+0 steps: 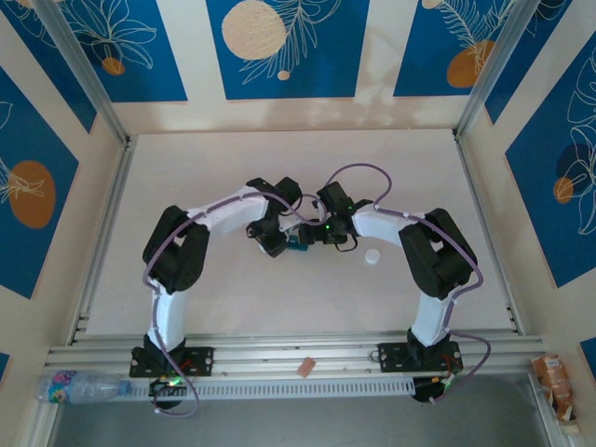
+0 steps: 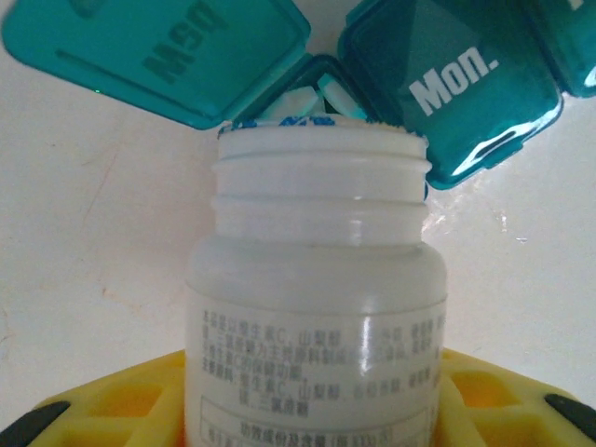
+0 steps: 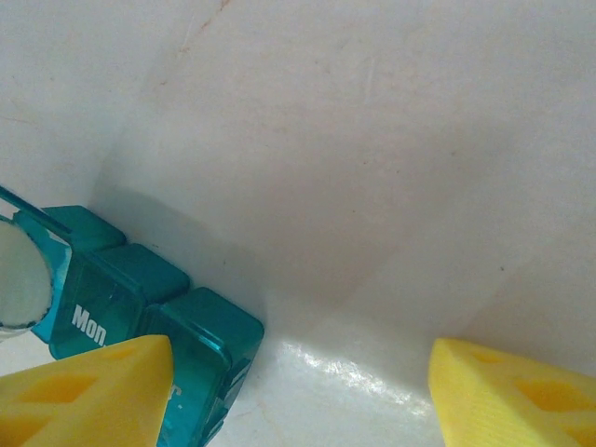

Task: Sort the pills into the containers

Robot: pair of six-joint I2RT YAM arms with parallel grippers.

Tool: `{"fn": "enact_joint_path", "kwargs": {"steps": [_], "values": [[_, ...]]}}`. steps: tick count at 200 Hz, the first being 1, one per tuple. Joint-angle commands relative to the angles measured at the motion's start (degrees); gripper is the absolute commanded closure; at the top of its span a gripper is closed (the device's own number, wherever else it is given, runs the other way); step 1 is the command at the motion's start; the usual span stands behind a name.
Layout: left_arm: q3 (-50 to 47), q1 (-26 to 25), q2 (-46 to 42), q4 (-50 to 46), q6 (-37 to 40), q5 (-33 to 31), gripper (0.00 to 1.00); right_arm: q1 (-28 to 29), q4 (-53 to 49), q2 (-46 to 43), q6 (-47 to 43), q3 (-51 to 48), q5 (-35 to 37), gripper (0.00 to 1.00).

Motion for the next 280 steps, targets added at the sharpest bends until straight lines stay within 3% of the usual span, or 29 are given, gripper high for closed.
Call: {"fn": "enact_joint_path", "kwargs": {"steps": [1,202,280], "values": [[-2.51,-0.66,-2.82,1.51,-0.79,1.46,1.0,1.15,-1.33,2.5,1.32,-1.16,-1.77,0.27],[-18.72,0.16,-15.85,18.1,-4.27,5.06,1.0,-0.67,-3.29,-0.56,3.82,0.93,-5.3,0.27],[-27.68,0.5,-25.41,29.74,-7.27,7.03,1.0,-2.1,-6.57,-4.67,5.03,2.87,-5.33,0.27]]}}
